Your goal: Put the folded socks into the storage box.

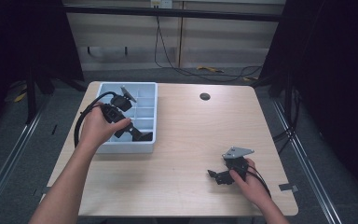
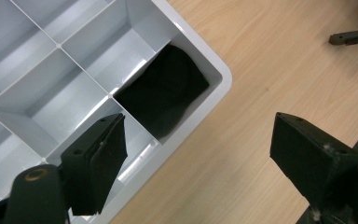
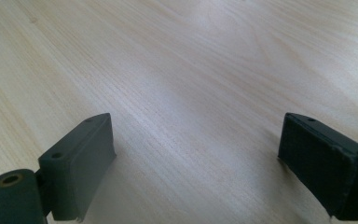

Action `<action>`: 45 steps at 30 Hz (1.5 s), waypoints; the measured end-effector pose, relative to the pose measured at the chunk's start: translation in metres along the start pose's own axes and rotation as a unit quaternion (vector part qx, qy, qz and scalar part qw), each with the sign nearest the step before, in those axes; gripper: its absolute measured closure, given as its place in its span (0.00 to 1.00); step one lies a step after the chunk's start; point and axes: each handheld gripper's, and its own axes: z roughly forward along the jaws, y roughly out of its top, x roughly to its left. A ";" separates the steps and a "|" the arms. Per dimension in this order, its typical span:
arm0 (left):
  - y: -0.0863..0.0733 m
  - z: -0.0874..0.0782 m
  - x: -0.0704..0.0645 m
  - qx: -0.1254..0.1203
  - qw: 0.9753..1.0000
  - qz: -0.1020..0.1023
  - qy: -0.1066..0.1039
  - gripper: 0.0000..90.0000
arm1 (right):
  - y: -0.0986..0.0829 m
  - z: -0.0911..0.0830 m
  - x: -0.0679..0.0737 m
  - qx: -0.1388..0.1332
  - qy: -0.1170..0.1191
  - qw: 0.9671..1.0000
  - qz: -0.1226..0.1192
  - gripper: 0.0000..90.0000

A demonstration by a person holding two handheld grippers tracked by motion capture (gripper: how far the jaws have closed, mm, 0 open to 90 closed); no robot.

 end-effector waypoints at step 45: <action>-0.081 0.015 0.003 -0.022 1.000 0.001 -0.010 0.21 | 0.000 0.000 0.000 0.000 0.001 1.000 -0.001 0.11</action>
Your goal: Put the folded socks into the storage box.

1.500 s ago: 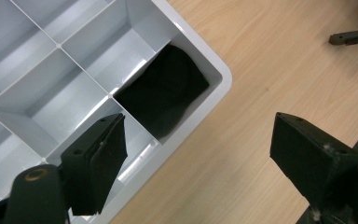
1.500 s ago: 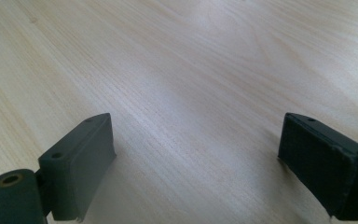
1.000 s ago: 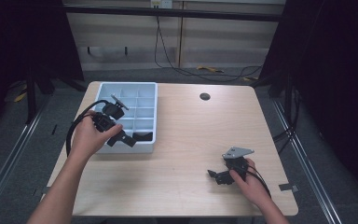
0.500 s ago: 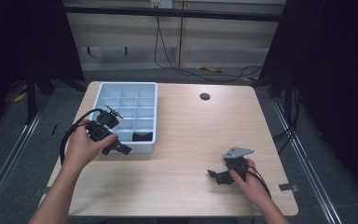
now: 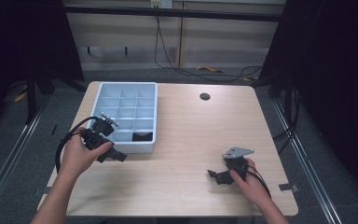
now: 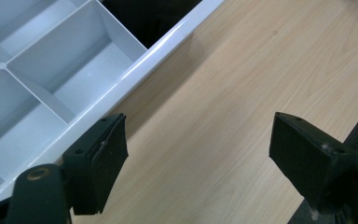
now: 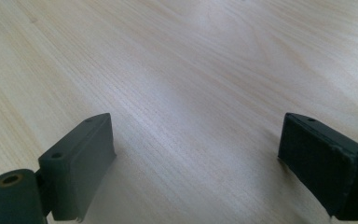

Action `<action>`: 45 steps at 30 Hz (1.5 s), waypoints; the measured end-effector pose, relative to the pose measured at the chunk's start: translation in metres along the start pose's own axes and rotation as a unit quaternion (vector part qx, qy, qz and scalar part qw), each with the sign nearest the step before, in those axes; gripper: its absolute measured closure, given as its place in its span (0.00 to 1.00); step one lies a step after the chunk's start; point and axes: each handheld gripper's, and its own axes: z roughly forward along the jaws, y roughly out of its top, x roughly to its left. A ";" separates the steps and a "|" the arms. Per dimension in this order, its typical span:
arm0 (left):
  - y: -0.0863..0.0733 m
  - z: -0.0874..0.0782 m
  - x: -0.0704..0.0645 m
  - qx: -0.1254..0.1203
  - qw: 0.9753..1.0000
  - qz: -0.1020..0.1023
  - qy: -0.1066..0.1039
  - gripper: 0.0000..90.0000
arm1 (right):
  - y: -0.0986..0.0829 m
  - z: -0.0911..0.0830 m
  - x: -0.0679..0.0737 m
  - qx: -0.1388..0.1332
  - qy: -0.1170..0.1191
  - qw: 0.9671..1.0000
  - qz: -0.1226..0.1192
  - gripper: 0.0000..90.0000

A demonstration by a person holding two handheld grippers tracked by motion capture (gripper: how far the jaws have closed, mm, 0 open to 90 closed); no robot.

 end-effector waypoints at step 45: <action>-0.057 0.039 0.022 0.000 1.000 -0.027 -0.007 0.21 | 0.000 0.000 0.000 0.000 0.000 1.000 0.000 0.11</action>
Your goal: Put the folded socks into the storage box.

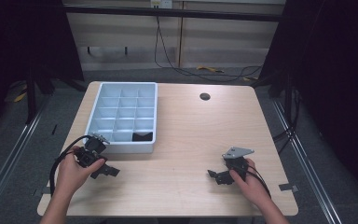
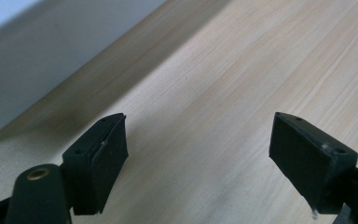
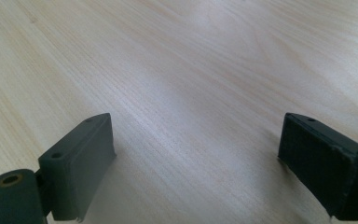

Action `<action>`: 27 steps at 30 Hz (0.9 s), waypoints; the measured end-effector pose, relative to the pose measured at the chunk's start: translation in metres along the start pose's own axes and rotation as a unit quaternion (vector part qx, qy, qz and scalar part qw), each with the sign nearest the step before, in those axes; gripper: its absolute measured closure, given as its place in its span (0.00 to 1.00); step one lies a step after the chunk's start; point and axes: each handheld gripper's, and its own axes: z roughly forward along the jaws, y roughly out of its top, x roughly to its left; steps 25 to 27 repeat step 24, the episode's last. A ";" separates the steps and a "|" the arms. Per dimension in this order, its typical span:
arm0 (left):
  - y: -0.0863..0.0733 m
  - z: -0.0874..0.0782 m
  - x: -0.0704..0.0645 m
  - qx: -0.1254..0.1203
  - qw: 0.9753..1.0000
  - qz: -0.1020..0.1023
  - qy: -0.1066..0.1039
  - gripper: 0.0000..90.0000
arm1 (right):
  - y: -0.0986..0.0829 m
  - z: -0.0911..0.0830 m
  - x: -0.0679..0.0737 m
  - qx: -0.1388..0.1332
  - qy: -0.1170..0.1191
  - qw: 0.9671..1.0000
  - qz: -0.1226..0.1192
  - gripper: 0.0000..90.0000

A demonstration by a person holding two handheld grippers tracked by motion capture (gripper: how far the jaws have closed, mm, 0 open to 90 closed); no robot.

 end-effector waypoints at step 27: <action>-0.015 0.013 0.005 0.024 1.000 0.002 0.013 0.22 | 0.000 0.000 0.000 -0.002 0.001 1.000 -0.003 0.11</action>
